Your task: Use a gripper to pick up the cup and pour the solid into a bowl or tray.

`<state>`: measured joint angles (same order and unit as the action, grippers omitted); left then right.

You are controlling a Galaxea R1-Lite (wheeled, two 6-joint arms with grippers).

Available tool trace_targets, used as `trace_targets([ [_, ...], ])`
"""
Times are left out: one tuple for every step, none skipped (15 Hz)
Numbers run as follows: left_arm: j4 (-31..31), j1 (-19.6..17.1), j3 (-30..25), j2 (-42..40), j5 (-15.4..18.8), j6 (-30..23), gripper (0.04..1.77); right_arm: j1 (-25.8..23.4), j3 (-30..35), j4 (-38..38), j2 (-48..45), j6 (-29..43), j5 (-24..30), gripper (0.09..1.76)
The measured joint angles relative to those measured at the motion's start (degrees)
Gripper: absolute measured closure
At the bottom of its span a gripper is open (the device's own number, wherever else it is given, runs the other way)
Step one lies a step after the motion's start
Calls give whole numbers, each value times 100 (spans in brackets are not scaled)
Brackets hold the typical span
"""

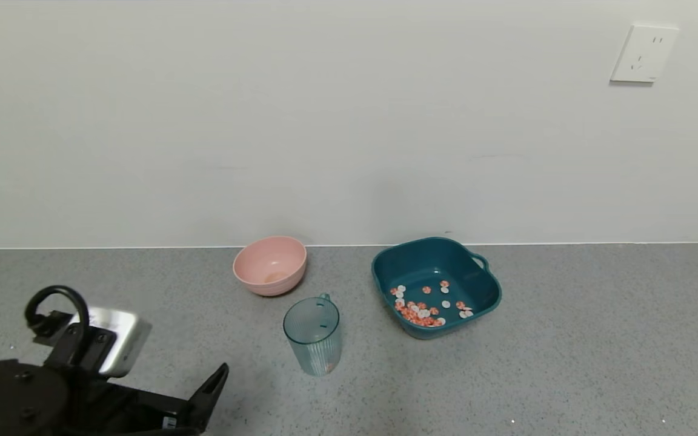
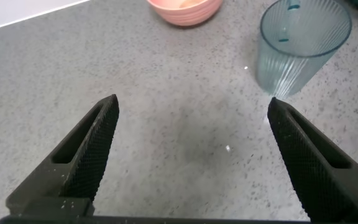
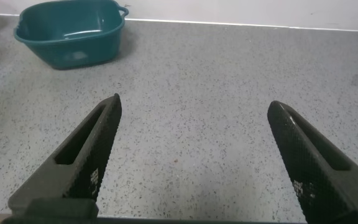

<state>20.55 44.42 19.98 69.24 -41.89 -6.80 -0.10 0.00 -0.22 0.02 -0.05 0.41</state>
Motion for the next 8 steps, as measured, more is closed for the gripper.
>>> trace_targets([
  [-156,22,-28,-244,-65,-16,10,0,0,-2,-2,0,0,14],
  [-293,23,-74,-489,-122,-28,10,0,0,-2,0,-2,-1,14],
  [-441,-7,-107,-728,-168,-41,10,0,0,-2,0,-2,0,14],
  [-653,-105,-124,-955,-194,-48,9,0,0,0,0,-2,0,14],
  [-844,-245,-129,-1162,-207,-50,9,0,0,0,0,-2,-1,14],
  [-1001,-374,-133,-1346,-207,-50,9,0,0,-2,0,-2,0,14],
  [-1102,-457,-151,-1527,-210,-52,9,0,0,-2,0,0,0,14],
  [-1154,-506,-183,-1699,-188,-48,9,0,0,-2,0,-2,0,14],
])
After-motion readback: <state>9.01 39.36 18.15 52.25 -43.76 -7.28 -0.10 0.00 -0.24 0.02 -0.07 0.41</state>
